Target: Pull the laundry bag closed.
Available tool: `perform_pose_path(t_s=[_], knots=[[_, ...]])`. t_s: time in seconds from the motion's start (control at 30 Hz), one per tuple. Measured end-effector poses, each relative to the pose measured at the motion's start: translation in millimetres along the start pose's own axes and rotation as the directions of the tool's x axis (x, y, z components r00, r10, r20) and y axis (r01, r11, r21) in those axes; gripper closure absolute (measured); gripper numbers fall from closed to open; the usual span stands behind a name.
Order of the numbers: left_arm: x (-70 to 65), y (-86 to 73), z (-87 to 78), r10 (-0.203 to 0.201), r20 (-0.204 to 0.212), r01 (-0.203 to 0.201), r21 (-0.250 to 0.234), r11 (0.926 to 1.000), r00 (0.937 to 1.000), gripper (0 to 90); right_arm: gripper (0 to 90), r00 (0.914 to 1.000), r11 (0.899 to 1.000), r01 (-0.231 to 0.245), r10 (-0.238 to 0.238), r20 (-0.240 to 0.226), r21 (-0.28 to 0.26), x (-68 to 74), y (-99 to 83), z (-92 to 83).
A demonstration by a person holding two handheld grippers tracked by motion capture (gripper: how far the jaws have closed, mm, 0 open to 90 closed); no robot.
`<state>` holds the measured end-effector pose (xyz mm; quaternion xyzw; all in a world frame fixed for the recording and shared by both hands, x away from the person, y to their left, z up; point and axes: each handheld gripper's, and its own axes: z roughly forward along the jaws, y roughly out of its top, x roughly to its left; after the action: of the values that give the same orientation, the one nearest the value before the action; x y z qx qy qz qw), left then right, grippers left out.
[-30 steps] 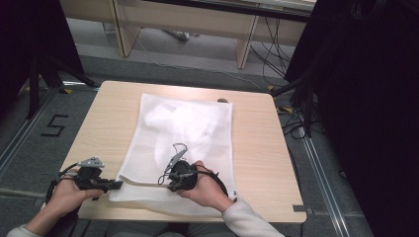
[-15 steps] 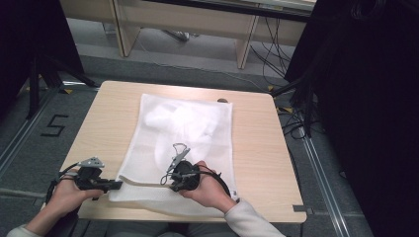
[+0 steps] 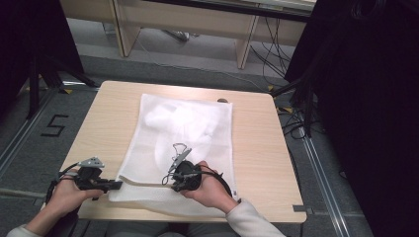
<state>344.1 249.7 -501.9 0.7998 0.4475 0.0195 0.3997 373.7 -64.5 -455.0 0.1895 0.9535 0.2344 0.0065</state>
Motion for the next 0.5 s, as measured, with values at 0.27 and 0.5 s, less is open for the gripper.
perform_pose_path(t_s=[0.27, 0.5], knots=[[-0.4, 0.1, 0.3, -0.003, 0.001, 0.003, -0.001, 1.0, 1.0, 86.0, 82.3, 0.9999, 1.0, -0.016, 0.016, 0.002, -0.002, -2.4, -6.0, -3.2], [-0.3, -0.1, 0.3, -0.006, -0.001, 0.006, 0.001, 1.0, 1.0, 86.0, 82.3, 0.9998, 1.0, -0.022, 0.022, 0.004, -0.001, -4.1, -9.9, -5.6]])
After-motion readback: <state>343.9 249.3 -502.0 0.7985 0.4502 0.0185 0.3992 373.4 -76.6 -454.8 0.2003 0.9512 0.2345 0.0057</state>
